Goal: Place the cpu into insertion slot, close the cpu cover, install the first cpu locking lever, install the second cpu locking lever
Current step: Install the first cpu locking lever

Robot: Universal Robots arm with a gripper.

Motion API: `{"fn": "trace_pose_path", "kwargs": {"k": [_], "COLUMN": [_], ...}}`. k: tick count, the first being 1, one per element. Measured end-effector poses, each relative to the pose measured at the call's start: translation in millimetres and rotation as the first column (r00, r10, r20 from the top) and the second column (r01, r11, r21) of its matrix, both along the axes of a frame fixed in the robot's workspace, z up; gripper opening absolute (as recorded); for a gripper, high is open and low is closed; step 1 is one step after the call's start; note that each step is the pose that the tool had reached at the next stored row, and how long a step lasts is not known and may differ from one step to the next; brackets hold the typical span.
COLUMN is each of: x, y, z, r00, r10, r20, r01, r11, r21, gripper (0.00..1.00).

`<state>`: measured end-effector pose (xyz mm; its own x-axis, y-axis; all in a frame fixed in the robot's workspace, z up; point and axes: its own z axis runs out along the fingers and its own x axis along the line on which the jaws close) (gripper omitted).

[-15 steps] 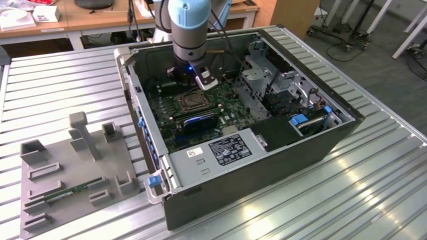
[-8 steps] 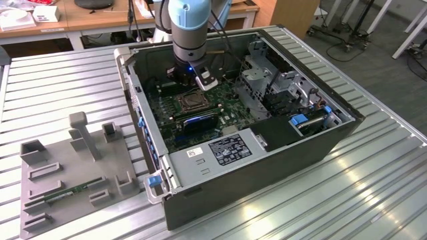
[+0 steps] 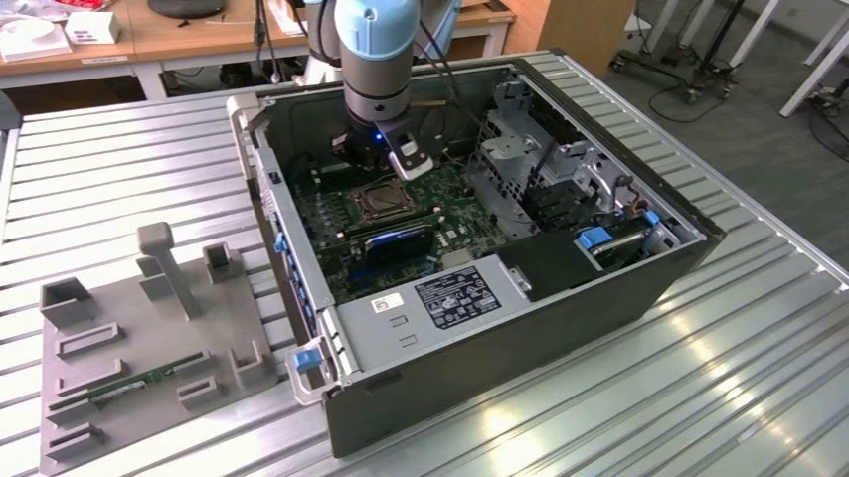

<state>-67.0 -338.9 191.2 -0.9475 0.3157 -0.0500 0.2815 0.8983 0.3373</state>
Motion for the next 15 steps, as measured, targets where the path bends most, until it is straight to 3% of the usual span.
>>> {"fn": "trace_pose_path", "kwargs": {"k": [9, 15], "x": [0.0, -0.1], "y": [0.0, 0.0], "z": [14.4, 14.9], "r00": [1.0, 1.0], "r10": [0.0, 0.002], "r20": [0.0004, 0.0007], "r01": [0.0, -0.002], "r11": [1.0, 1.0], "r21": [0.0, 0.0], "gripper": [0.11, 0.11]}}
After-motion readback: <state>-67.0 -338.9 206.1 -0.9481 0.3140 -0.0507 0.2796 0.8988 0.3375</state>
